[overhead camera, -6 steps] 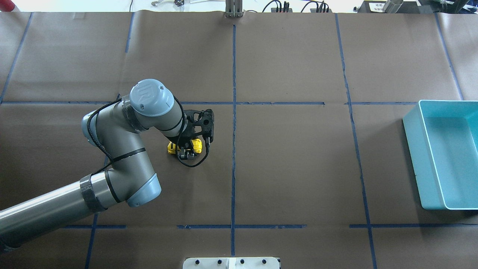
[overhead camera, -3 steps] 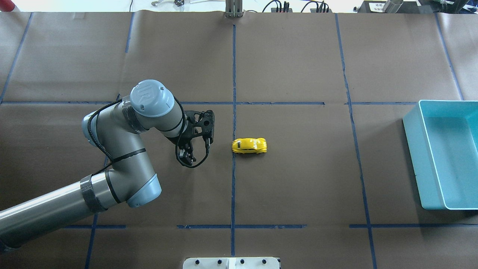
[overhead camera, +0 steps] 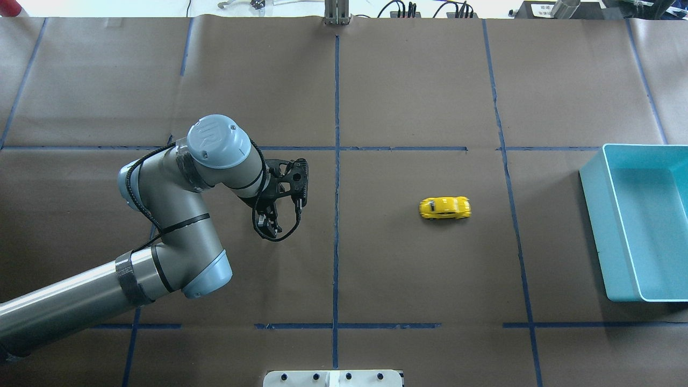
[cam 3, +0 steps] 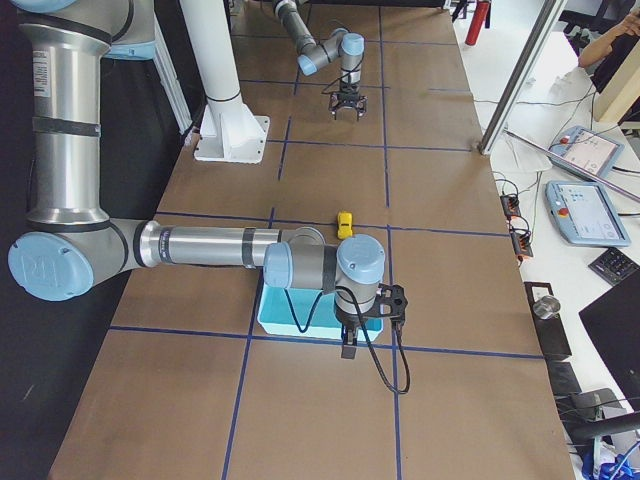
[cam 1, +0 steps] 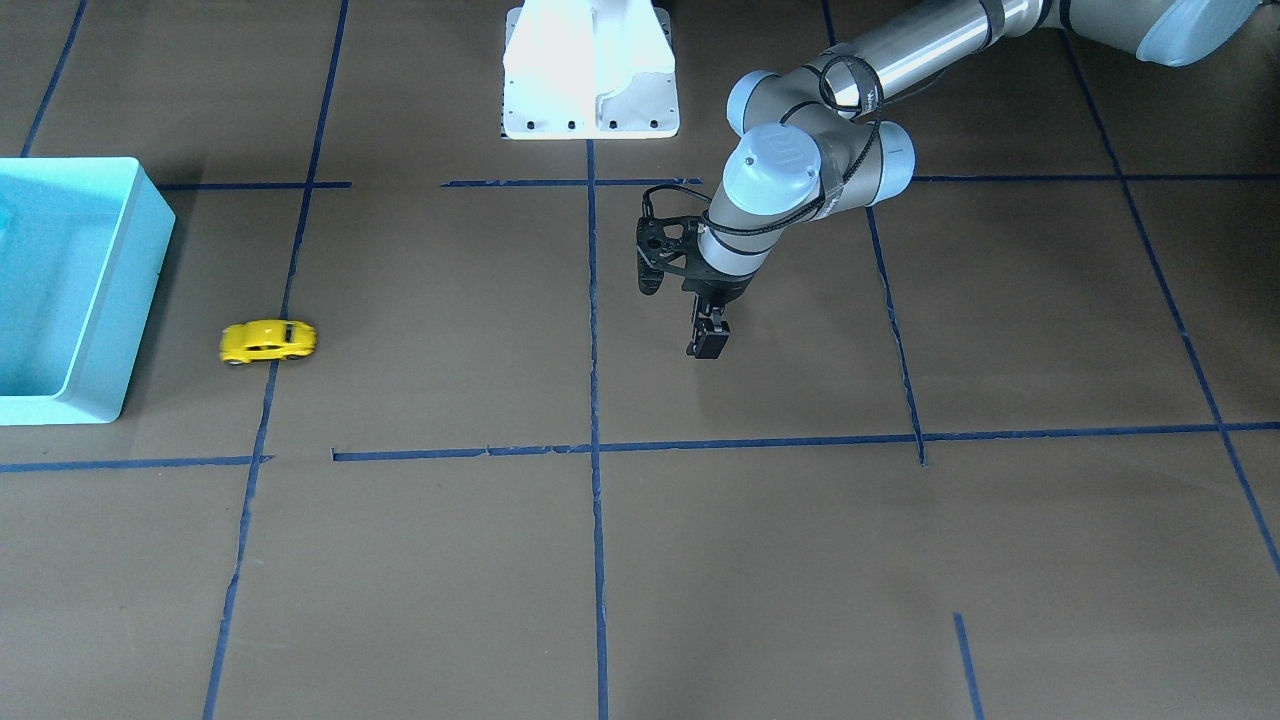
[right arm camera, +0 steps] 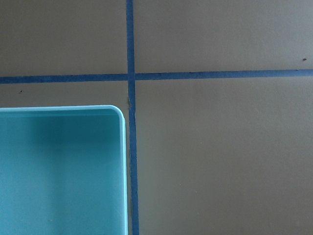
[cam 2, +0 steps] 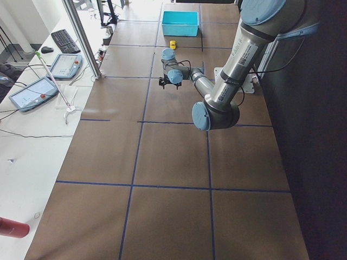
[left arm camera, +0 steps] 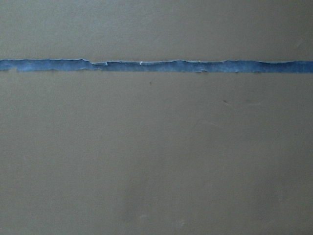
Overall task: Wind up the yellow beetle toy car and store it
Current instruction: 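Lift the left gripper off the car, letting it roll toward the tray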
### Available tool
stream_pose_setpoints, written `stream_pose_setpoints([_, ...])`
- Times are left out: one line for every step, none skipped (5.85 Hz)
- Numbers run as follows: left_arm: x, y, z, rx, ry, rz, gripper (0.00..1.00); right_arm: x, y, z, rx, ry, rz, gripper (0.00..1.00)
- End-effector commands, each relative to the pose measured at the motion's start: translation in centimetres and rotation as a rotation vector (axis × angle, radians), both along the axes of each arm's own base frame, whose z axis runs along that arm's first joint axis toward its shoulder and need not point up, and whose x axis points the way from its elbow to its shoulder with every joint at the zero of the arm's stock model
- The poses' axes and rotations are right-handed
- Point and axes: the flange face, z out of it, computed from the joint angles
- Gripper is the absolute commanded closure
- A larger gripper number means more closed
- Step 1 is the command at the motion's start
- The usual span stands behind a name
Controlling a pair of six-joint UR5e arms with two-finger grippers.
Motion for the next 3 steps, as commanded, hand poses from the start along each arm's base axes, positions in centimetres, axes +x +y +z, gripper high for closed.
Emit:
stream_pose_setpoints([-0.1,-0.2,0.0,0.000,0.000,-0.003,0.00,0.0,-0.1,-0.4,0.009,0.000,0.001,0.00])
stream_pose_setpoints([-0.3,-0.3,-0.1,0.001,0.001,-0.006,0.00,0.0,-0.1,-0.8,0.016,-0.001,0.000,0.00])
stream_pose_setpoints([-1.7,-1.8,-0.2,0.003,0.003,-0.034,0.00,0.0,-0.1,-0.8,0.017,-0.001,-0.003,0.00])
